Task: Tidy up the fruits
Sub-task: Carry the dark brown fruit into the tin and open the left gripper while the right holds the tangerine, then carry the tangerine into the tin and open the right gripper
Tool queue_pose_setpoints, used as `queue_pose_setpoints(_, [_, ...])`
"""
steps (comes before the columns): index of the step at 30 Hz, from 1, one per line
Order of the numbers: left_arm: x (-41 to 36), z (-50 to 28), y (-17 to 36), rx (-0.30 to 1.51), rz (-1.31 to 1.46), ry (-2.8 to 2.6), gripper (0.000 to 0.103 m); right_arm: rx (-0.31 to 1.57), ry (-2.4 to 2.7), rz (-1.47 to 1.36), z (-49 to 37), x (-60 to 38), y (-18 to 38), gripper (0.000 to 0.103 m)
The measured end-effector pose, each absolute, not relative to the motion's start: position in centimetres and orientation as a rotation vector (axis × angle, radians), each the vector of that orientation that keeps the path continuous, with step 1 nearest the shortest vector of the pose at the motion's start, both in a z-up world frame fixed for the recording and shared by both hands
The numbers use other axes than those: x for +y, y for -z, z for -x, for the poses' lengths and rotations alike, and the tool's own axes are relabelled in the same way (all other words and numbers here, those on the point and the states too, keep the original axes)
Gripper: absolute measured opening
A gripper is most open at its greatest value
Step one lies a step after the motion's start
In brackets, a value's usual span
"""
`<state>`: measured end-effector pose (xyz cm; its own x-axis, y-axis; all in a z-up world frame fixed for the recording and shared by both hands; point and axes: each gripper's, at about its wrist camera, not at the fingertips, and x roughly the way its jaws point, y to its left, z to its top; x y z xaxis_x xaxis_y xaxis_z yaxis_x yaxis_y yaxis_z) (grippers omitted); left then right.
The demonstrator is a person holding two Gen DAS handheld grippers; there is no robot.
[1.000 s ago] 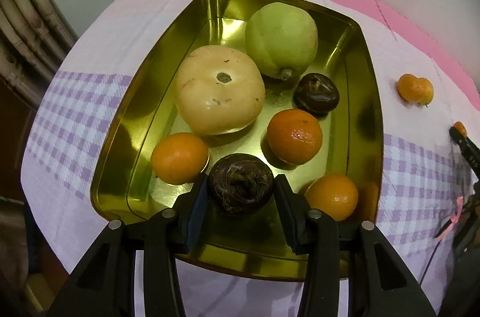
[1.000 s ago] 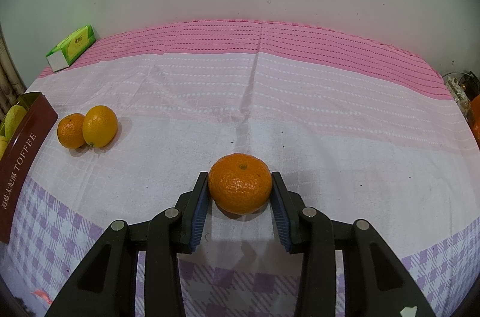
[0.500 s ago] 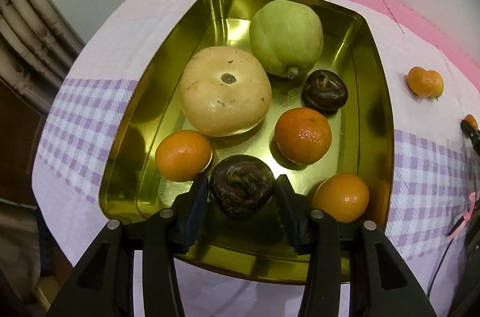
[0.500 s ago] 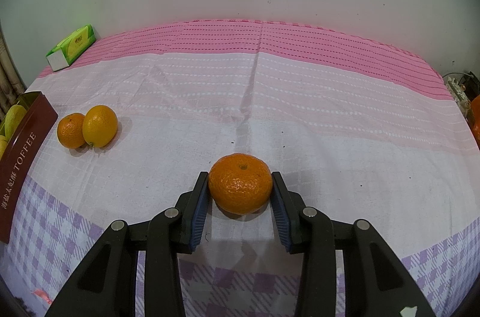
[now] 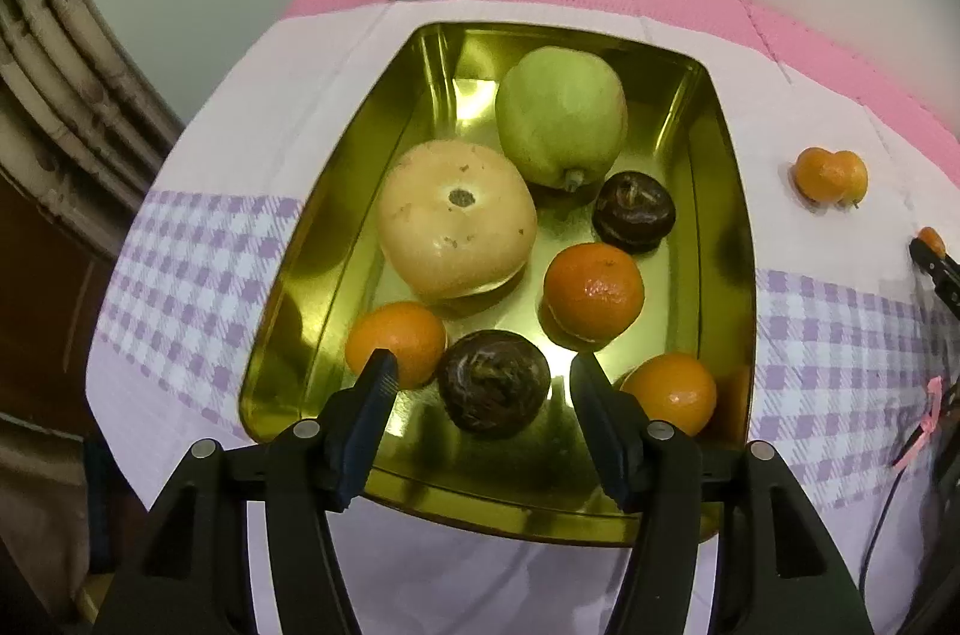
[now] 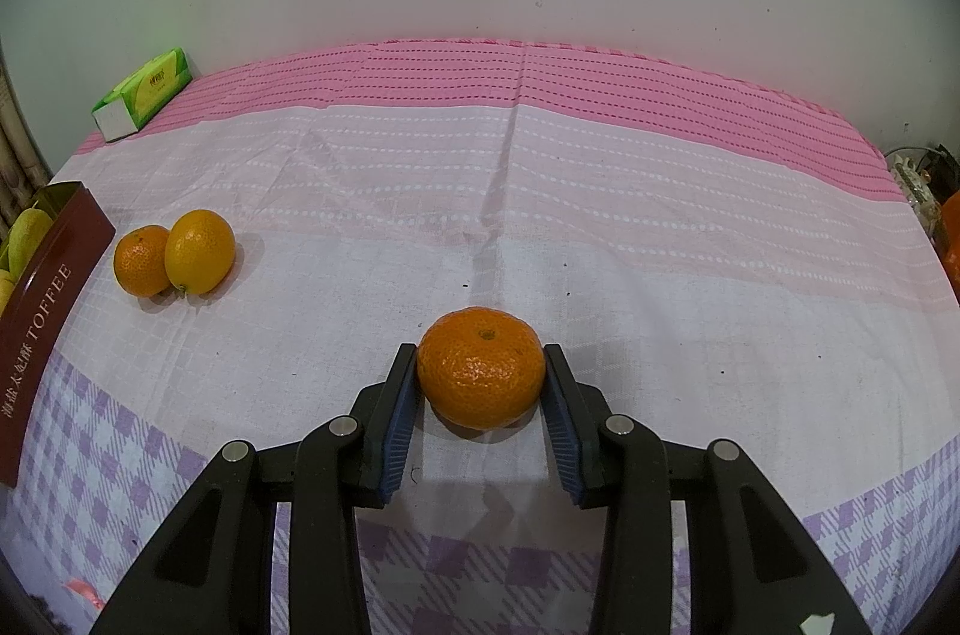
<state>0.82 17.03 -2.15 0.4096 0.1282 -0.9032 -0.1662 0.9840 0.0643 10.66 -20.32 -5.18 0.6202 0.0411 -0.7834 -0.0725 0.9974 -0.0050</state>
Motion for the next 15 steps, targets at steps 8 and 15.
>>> queue_pose_setpoints(8, [18.2,-0.9,0.4,1.082,0.025,-0.218,0.062,0.899,-0.065,0.038,-10.7,-20.3,5.2,0.038])
queue_pose_setpoints(15, [20.4,-0.9,-0.2,1.056,0.068,-0.232,0.064,0.898,-0.059,0.04,-10.7,-20.3,5.2,0.037])
